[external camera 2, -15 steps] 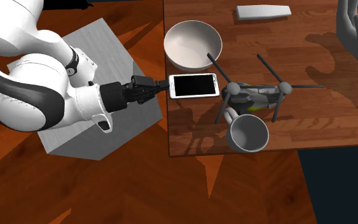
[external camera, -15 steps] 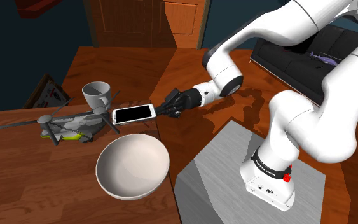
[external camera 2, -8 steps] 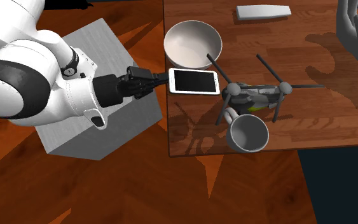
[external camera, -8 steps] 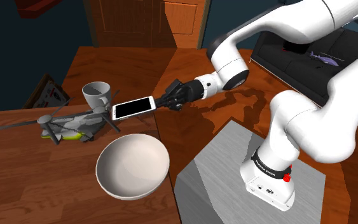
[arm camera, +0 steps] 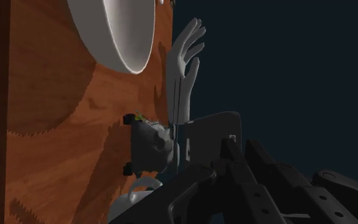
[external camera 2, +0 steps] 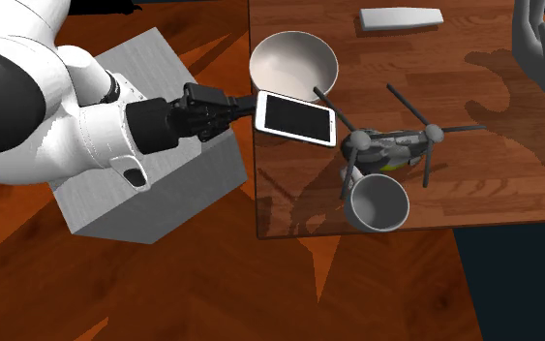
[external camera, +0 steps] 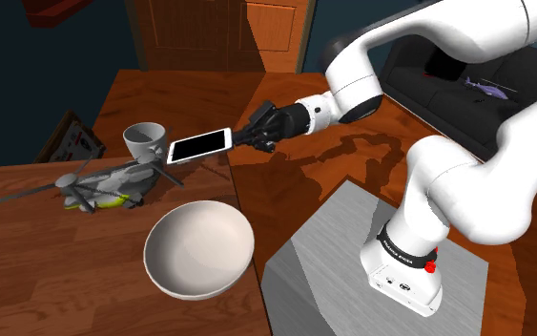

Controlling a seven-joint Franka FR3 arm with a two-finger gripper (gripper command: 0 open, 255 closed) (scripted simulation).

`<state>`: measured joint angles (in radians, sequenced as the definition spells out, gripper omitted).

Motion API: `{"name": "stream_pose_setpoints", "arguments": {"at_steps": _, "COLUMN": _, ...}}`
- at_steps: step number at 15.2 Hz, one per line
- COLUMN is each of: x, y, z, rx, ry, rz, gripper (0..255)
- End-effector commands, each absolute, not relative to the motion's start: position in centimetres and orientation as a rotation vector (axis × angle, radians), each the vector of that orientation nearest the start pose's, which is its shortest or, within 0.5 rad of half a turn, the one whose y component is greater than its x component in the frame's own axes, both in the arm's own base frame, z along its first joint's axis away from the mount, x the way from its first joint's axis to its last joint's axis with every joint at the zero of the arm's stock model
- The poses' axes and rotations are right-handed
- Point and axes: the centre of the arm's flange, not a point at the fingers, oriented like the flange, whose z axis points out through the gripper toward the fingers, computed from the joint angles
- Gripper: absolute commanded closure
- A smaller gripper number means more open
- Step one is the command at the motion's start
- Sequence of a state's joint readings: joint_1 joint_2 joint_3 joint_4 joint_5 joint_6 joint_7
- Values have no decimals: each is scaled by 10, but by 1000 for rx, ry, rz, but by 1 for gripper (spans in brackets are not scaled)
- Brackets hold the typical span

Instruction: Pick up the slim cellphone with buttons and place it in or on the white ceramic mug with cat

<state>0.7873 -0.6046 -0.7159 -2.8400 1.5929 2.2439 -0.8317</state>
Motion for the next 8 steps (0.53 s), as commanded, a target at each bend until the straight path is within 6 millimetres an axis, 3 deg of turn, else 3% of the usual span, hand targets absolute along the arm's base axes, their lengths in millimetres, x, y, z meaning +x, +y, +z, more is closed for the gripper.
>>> {"name": "stream_pose_setpoints", "arguments": {"at_steps": 1, "x": 343, "y": 82, "z": 360, "rx": -1659, "ry": 283, "rz": -205, "gripper": 255}}
{"name": "stream_pose_setpoints", "arguments": {"at_steps": 8, "x": 432, "y": 108, "z": 361, "rx": -1659, "ry": 283, "rz": -205, "gripper": 255}}
